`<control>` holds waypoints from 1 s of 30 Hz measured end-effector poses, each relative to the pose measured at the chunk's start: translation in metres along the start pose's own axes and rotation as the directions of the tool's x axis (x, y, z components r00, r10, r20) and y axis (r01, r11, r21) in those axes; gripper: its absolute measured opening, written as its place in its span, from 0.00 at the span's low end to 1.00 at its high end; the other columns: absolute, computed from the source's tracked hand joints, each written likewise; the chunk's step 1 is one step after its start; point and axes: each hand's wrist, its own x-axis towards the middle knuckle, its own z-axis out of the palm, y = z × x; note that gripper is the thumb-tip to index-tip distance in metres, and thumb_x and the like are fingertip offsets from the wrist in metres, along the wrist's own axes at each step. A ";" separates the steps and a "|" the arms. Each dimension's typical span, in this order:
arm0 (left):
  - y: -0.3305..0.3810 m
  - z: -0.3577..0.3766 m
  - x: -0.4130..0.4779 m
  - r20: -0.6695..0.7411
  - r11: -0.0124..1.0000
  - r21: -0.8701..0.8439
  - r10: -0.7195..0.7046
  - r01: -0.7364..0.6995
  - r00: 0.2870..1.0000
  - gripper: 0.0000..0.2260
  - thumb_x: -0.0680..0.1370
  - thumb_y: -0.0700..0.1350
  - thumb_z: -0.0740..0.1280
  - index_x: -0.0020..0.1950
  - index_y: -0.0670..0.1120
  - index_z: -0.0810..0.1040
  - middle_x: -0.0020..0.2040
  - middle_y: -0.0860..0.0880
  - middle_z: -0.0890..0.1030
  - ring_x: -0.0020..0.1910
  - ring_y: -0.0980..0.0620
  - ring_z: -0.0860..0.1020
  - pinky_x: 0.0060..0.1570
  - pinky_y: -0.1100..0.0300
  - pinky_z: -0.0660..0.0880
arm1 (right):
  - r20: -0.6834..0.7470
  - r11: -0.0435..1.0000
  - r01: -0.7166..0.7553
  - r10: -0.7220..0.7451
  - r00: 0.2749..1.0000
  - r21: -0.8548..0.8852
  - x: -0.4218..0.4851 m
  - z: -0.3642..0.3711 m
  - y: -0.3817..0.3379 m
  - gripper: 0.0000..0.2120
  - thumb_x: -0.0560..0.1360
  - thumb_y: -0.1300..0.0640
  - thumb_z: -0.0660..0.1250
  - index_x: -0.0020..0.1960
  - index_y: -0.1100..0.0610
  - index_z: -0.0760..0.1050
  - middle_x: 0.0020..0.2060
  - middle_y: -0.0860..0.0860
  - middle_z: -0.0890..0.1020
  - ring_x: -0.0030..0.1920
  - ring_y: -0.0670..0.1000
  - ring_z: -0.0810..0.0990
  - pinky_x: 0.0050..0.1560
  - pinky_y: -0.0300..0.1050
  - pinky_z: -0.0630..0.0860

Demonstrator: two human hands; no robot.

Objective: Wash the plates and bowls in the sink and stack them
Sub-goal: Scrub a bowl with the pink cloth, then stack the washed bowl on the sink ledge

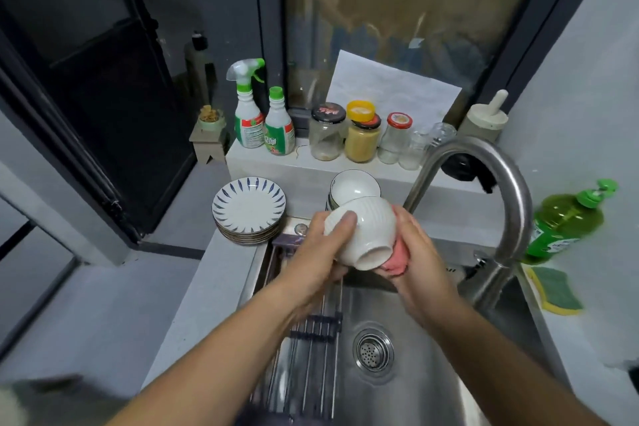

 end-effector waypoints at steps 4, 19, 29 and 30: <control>0.023 -0.022 0.049 0.093 0.982 0.173 -0.090 0.073 0.992 0.12 0.81 0.61 0.63 0.61 0.59 0.73 0.62 0.51 0.79 0.61 0.50 0.81 0.59 0.45 0.82 | -0.145 0.974 0.094 -0.125 0.981 -0.205 0.035 0.016 0.004 0.09 0.82 0.48 0.63 0.59 0.48 0.75 0.41 0.54 0.78 0.35 0.51 0.74 0.33 0.43 0.70; 0.037 -0.068 0.193 0.309 0.680 0.646 0.183 -0.347 0.933 0.51 0.65 0.51 0.84 0.81 0.48 0.60 0.75 0.54 0.65 0.70 0.60 0.66 0.66 0.74 0.61 | -0.466 0.994 0.103 -0.077 0.882 0.030 0.158 0.032 0.004 0.11 0.83 0.59 0.60 0.62 0.57 0.77 0.59 0.54 0.83 0.28 0.40 0.76 0.26 0.32 0.70; 0.009 -0.075 0.220 0.330 0.516 0.724 0.325 -0.459 0.886 0.51 0.64 0.55 0.84 0.81 0.47 0.62 0.78 0.51 0.66 0.76 0.54 0.61 0.72 0.67 0.53 | -0.531 0.973 0.093 -0.195 0.825 -0.213 0.182 0.022 0.025 0.10 0.81 0.54 0.63 0.57 0.50 0.82 0.55 0.46 0.85 0.55 0.49 0.80 0.52 0.46 0.77; 0.006 -0.075 0.222 0.319 0.518 0.728 0.323 -0.448 0.891 0.51 0.64 0.55 0.84 0.81 0.47 0.61 0.79 0.50 0.66 0.77 0.52 0.61 0.73 0.65 0.54 | -0.539 0.968 0.097 -0.211 0.816 -0.233 0.184 0.022 0.026 0.10 0.81 0.55 0.63 0.57 0.49 0.82 0.55 0.45 0.85 0.54 0.49 0.80 0.53 0.47 0.76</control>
